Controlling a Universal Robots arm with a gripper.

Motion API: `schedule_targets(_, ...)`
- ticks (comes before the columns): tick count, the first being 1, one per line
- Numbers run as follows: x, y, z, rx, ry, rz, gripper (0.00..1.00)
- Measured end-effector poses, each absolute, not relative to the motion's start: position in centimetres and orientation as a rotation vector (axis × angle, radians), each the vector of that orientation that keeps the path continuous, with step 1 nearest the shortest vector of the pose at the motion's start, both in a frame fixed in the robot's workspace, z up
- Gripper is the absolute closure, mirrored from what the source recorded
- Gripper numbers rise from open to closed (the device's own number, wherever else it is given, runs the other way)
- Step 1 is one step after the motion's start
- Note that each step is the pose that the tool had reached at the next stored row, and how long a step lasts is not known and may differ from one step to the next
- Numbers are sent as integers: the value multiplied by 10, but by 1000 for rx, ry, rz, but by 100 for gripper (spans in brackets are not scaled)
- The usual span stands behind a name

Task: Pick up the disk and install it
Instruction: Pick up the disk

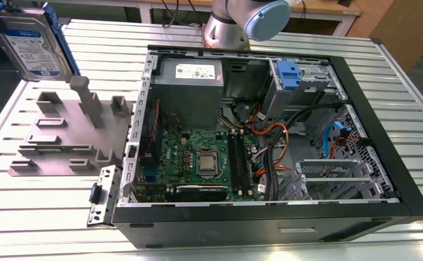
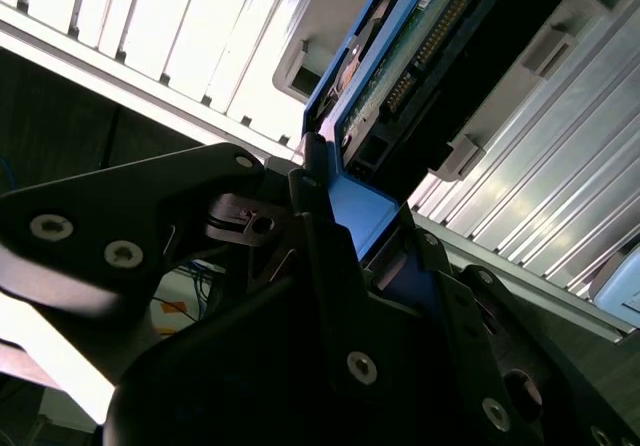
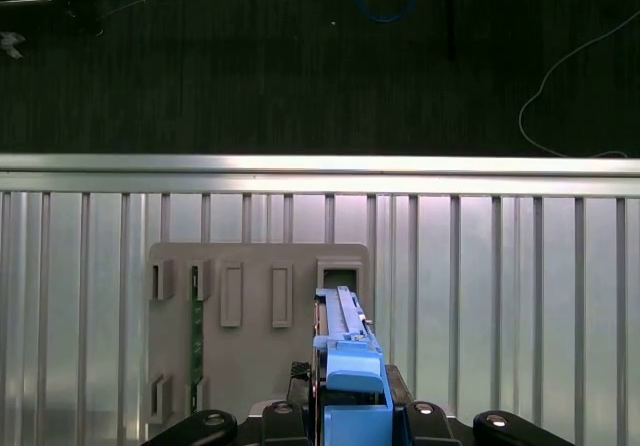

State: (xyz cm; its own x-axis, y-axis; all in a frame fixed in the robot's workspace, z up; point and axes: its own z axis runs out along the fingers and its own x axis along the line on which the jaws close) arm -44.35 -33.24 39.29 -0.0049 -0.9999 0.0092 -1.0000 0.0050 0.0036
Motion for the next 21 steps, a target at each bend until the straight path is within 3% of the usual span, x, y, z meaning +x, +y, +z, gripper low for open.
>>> schedule_targets(21, -444, -332, 400, 2209, -2221, 6, 64)
